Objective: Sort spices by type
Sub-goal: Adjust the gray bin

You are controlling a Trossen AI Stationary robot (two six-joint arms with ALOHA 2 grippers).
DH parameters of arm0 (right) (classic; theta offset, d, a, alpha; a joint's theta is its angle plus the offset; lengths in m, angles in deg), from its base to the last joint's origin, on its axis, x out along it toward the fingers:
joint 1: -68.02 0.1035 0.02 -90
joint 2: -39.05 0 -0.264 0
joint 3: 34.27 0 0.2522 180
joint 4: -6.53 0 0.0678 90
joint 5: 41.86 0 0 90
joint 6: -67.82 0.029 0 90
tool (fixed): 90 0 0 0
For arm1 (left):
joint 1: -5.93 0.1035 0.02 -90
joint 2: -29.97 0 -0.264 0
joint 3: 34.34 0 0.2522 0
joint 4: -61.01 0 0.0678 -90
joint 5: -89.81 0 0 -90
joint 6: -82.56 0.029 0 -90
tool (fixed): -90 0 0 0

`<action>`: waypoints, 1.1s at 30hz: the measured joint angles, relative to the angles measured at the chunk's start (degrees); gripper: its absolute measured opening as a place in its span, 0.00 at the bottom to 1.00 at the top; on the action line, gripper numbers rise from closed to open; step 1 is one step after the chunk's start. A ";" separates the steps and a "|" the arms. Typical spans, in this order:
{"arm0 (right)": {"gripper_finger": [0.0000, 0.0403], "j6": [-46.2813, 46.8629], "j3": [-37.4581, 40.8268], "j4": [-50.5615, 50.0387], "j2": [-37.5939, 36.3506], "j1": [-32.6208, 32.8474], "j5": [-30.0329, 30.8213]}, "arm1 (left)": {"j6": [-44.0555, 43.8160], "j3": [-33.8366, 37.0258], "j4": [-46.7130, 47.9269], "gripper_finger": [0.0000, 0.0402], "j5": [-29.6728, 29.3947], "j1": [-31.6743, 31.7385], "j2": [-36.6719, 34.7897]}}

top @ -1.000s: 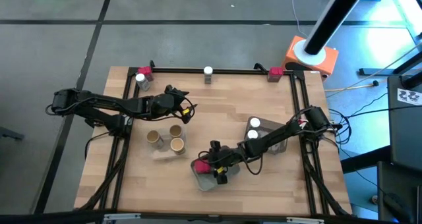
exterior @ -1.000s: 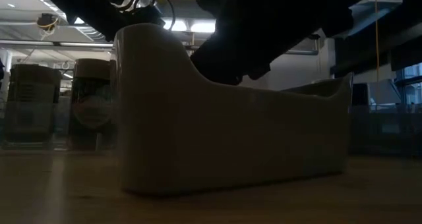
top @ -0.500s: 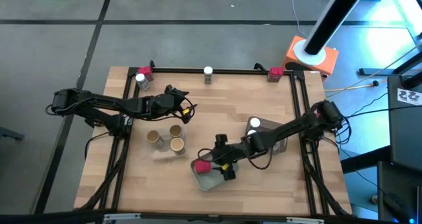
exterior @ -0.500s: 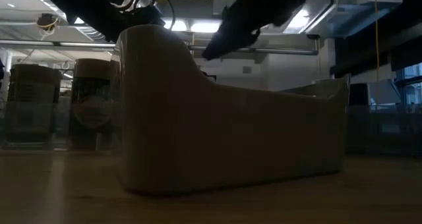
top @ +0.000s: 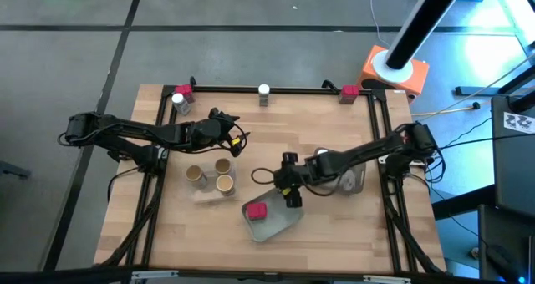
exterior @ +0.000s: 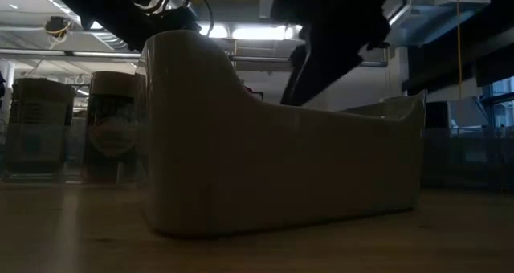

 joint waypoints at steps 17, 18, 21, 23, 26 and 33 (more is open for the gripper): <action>0.59 2.74 2.07 6.54 4.39 -0.42 -3.33 | -2.91 0.02 -0.02 0.81 0.00 -0.02 0.02; 0.56 3.00 2.07 6.45 4.39 -0.38 -3.38 | -2.79 0.02 -0.04 0.81 0.00 -0.02 0.02; 0.45 4.51 2.07 6.53 4.39 -0.34 -3.60 | -2.65 0.02 -0.02 0.81 0.00 -0.02 0.02; 0.37 5.75 2.07 6.51 4.39 -0.34 -3.59 | -2.72 0.02 0.00 0.81 0.00 -0.02 0.02; 0.26 7.94 2.07 6.58 4.39 -0.36 -3.57 | -2.75 0.02 -0.03 0.81 0.00 -0.02 0.02; 0.09 16.46 2.07 6.64 4.39 -0.27 -6.17 | -2.78 0.02 -0.04 0.81 0.00 -0.02 0.02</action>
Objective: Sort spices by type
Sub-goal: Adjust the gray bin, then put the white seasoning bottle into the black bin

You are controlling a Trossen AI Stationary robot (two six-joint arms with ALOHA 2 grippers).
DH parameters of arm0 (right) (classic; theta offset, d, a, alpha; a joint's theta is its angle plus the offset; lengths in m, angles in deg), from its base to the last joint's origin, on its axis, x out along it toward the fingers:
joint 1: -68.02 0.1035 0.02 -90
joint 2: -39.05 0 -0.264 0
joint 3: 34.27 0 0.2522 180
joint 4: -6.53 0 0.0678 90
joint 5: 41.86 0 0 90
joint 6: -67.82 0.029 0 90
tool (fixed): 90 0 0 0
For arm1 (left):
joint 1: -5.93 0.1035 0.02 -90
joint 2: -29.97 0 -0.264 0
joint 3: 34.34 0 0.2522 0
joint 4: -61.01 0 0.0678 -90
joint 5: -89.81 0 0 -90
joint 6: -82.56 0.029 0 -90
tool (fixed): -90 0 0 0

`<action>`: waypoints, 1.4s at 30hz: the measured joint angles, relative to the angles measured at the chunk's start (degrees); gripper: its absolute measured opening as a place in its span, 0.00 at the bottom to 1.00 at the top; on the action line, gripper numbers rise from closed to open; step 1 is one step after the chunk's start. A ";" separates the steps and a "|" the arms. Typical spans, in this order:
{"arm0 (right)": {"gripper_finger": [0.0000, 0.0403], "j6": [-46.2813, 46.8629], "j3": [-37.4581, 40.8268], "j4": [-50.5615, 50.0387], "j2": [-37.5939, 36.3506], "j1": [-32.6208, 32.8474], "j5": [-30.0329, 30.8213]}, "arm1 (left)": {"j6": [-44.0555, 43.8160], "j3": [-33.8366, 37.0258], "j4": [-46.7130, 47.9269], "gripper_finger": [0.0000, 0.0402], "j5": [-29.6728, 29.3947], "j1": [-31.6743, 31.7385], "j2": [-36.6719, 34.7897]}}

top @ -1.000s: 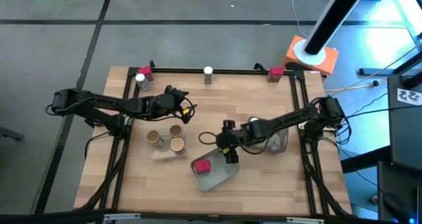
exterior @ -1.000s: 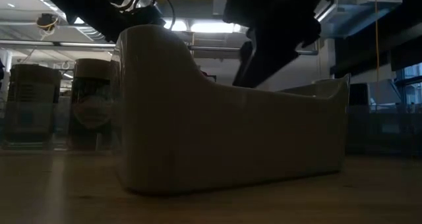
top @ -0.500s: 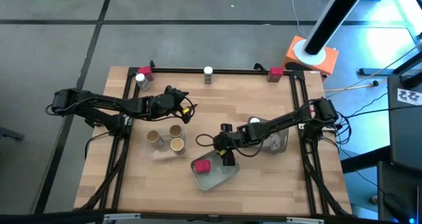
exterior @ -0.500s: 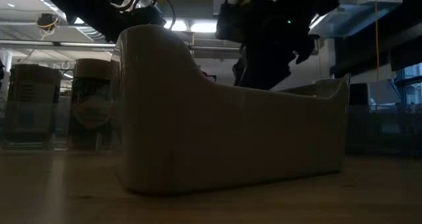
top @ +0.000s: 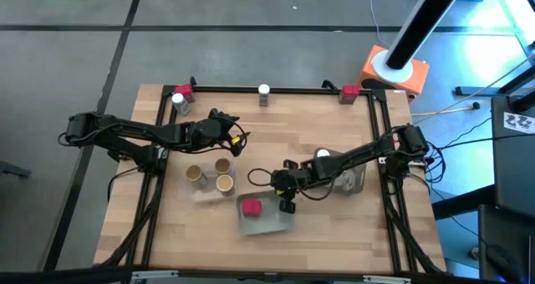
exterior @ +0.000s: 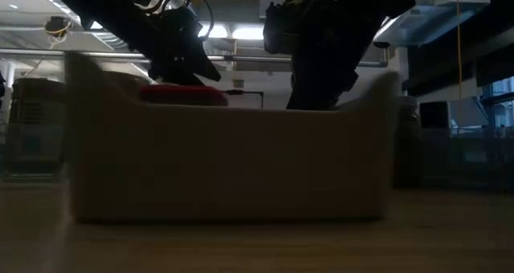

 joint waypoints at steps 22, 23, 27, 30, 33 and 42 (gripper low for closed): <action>0.05 3.56 -0.09 -1.39 0.02 6.14 -1.40 | 0.00 0.00 0.02 0.81 0.00 0.00 0.00; 0.05 4.15 -0.09 -1.48 0.02 6.12 -1.44 | 0.00 0.00 0.02 0.81 0.00 0.00 0.00; 0.11 4.48 -0.07 -1.86 0.02 5.95 -2.78 | 0.00 0.00 0.02 0.81 0.00 0.00 0.00; 0.22 4.46 -0.04 -2.15 0.04 5.95 -3.06 | -0.01 0.00 -0.18 0.81 0.00 0.09 0.00; 0.35 3.89 -0.04 -2.10 0.02 5.78 -5.62 | -0.16 -0.02 -0.06 0.81 0.00 0.11 0.00; 0.57 -0.22 -6.27 -12.08 -3.24 5.18 -6.13 | 0.00 -0.09 0.14 0.81 0.03 0.02 -0.50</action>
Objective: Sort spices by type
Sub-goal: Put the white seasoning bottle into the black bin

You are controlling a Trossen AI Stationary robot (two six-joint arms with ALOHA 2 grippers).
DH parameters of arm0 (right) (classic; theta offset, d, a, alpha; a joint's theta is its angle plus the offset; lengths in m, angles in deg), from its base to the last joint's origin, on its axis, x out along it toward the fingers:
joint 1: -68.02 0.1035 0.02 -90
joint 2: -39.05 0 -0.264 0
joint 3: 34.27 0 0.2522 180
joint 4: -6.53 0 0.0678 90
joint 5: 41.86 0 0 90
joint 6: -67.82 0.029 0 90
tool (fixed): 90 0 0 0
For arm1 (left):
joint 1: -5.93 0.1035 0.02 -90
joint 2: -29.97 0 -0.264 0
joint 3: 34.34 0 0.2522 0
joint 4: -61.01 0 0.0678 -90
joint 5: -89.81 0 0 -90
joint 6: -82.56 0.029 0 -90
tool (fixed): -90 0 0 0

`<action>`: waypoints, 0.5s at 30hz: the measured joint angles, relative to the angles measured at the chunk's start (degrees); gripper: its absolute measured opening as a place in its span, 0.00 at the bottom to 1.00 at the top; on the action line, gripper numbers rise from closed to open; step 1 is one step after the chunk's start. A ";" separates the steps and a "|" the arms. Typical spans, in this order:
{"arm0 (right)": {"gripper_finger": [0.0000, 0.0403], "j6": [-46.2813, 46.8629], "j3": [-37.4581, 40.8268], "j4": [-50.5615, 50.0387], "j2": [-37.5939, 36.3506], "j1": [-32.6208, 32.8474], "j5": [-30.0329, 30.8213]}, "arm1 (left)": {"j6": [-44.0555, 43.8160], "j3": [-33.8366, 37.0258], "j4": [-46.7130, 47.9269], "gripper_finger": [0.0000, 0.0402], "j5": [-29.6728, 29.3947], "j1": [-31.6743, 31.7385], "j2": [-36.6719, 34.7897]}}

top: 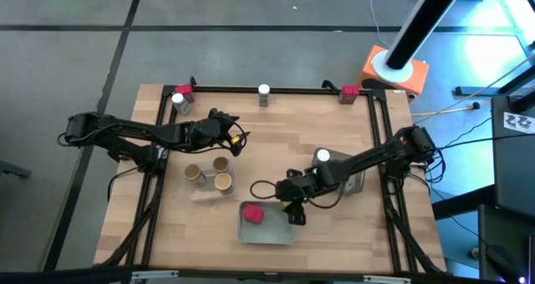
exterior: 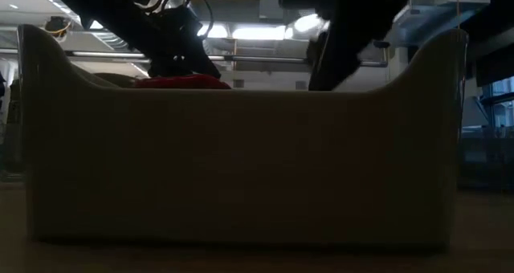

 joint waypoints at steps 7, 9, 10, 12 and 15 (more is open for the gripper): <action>0.59 -5.47 -3.55 -7.96 -5.73 -0.10 7.03 | -3.41 0.00 5.43 0.81 0.65 0.02 -3.51; 0.59 -7.65 -3.52 -9.63 -7.60 -1.01 9.10 | -3.55 0.00 7.34 0.81 0.61 0.02 -5.34; 0.59 -8.56 -3.44 -10.77 -8.59 -1.63 10.30 | -3.17 0.00 7.56 0.81 0.61 0.07 -6.19; 0.59 -10.51 -2.27 -11.27 -10.60 -3.63 11.44 | -2.04 0.00 8.41 0.81 0.61 0.37 -8.31; 0.59 -13.32 1.09 -11.00 -12.82 -7.86 11.33 | -1.43 0.00 10.29 0.81 0.49 1.50 -11.20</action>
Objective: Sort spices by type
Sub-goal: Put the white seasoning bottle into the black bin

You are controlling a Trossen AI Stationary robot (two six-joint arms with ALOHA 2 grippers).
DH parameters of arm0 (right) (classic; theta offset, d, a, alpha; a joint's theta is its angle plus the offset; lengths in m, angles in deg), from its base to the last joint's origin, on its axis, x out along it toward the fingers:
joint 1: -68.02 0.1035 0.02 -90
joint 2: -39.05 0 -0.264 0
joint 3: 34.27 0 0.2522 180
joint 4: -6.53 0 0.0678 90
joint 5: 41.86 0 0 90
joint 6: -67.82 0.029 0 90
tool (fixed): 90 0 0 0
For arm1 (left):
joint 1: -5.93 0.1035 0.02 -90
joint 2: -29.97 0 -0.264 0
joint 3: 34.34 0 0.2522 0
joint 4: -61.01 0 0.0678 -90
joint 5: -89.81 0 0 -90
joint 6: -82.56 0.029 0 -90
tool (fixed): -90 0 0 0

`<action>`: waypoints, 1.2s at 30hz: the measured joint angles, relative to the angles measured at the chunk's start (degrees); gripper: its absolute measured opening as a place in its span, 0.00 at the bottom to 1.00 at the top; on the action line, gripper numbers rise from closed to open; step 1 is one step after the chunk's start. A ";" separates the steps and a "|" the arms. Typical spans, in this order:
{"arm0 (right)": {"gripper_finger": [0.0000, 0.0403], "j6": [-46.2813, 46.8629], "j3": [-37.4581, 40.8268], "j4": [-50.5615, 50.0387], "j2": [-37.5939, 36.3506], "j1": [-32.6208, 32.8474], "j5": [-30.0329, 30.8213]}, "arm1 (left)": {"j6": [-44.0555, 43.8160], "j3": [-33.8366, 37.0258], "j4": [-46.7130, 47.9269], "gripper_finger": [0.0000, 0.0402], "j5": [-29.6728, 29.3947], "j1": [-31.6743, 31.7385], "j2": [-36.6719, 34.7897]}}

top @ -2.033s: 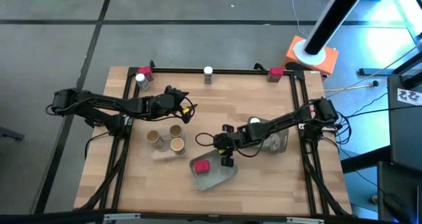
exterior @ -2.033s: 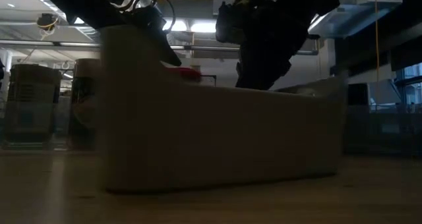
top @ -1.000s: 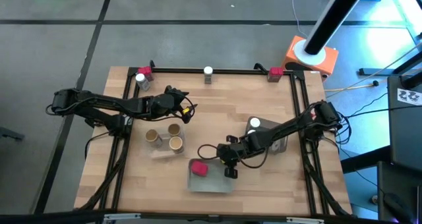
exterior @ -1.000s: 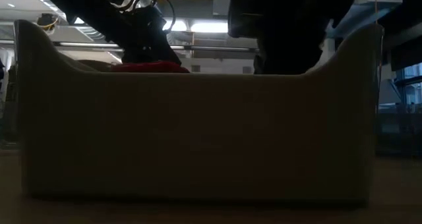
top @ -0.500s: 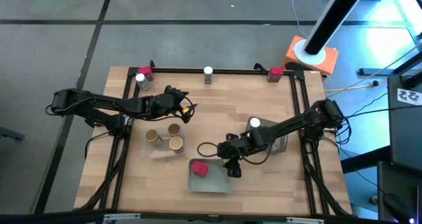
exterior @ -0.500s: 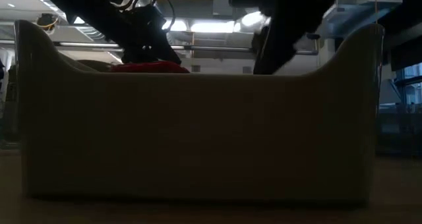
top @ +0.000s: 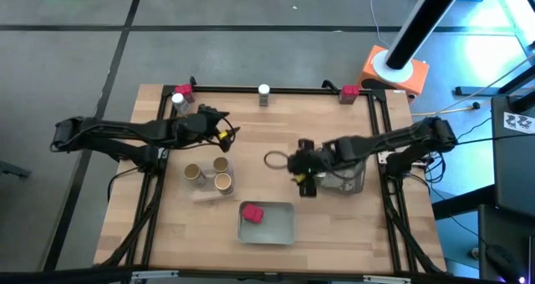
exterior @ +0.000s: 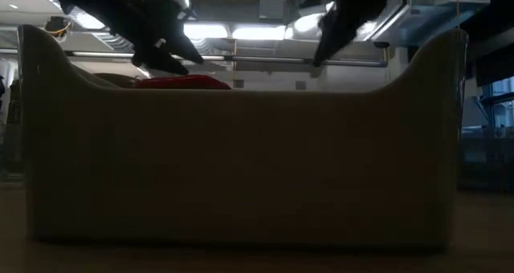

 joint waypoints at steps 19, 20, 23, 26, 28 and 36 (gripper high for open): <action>0.59 -14.21 21.34 26.65 -6.98 -17.97 -3.61 | 0.10 0.04 4.51 0.81 -0.07 5.06 -1.63; 0.59 -15.55 21.53 28.25 -6.97 -18.51 -3.62 | 0.05 0.04 4.47 0.81 -0.08 5.06 -1.56; 0.59 -19.94 21.59 32.22 -6.98 -19.94 -3.62 | -0.60 0.04 4.64 0.81 -0.24 5.06 -1.53; 0.59 -24.38 21.59 36.60 -6.95 -21.56 -3.63 | -2.96 0.04 5.27 0.81 -0.35 5.07 -1.54; 0.59 -27.14 21.59 39.99 -6.58 -22.49 -3.61 | -4.52 0.04 4.97 0.81 -0.51 5.08 -1.51; 0.59 -33.66 21.59 48.62 -3.55 -26.95 -5.09 | -4.02 0.04 -0.19 0.81 -0.59 6.03 1.56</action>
